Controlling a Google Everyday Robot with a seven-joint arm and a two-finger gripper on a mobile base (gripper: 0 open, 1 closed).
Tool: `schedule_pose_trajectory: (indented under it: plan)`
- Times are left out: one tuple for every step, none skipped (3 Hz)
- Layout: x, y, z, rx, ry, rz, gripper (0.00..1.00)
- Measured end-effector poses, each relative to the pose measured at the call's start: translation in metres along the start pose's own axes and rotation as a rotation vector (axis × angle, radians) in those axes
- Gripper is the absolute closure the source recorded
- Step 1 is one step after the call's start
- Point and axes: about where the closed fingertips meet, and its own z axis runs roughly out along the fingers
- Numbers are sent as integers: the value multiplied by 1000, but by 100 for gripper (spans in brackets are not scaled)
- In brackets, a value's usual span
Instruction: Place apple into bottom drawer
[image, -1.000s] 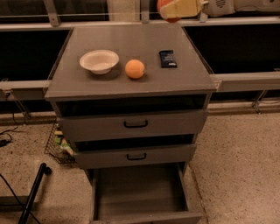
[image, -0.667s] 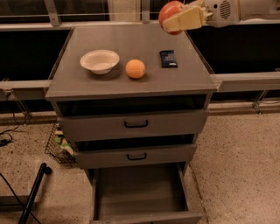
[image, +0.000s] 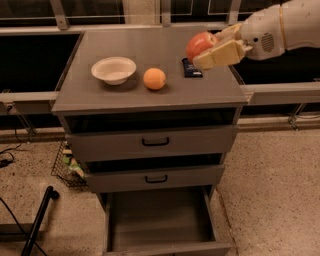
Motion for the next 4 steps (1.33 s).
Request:
schedule_pose_trajectory:
  plan:
    - [22, 23, 9, -34, 8, -48, 100]
    - [52, 46, 29, -75, 22, -72, 100]
    - [61, 53, 37, -94, 33, -72, 100]
    - [62, 56, 38, -100, 44, -102, 100]
